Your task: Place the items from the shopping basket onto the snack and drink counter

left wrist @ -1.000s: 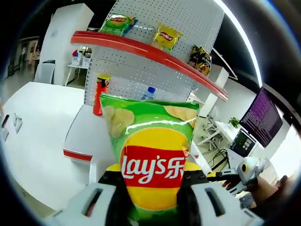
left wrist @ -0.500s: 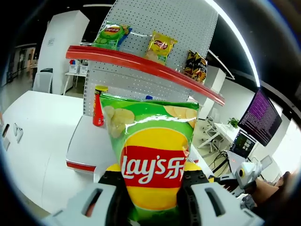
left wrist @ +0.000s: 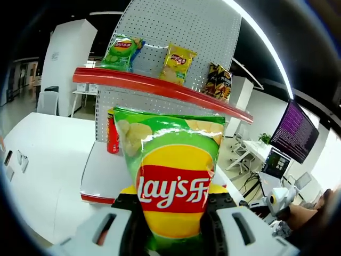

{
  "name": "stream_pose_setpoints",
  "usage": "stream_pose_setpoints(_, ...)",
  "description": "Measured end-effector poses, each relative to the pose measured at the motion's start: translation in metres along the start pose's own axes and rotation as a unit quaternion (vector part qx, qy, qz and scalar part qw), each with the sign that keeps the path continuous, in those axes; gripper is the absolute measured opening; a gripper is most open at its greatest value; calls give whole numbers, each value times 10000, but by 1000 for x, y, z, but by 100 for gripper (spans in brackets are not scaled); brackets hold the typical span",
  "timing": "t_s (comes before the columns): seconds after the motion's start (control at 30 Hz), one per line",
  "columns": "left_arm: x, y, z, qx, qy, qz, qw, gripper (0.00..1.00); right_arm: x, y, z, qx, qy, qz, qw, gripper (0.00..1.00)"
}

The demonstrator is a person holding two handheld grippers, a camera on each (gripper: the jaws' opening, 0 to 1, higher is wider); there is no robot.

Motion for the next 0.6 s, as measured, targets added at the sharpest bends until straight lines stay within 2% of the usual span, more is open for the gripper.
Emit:
stream_pose_setpoints(0.2, 0, 3, 13, -79, -48, -107, 9999, 37, 1, 0, -1, 13, -8, 4, 10000, 51)
stream_pose_setpoints(0.6, 0, 6, 35, -285, -314, -22, 9991, 37, 2, 2, -6, 11, -70, -16, 10000, 51)
Point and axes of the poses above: the point that each gripper's makers call its tool centre point, and the gripper's own axes: y roughly backward along the fingers, x roughly to its left, z roughly out of its top, the point moved 8 cm from there along y, roughly backward along the fingers, and after that the axes turned 7 degrees about x, right-handed, at the moved point
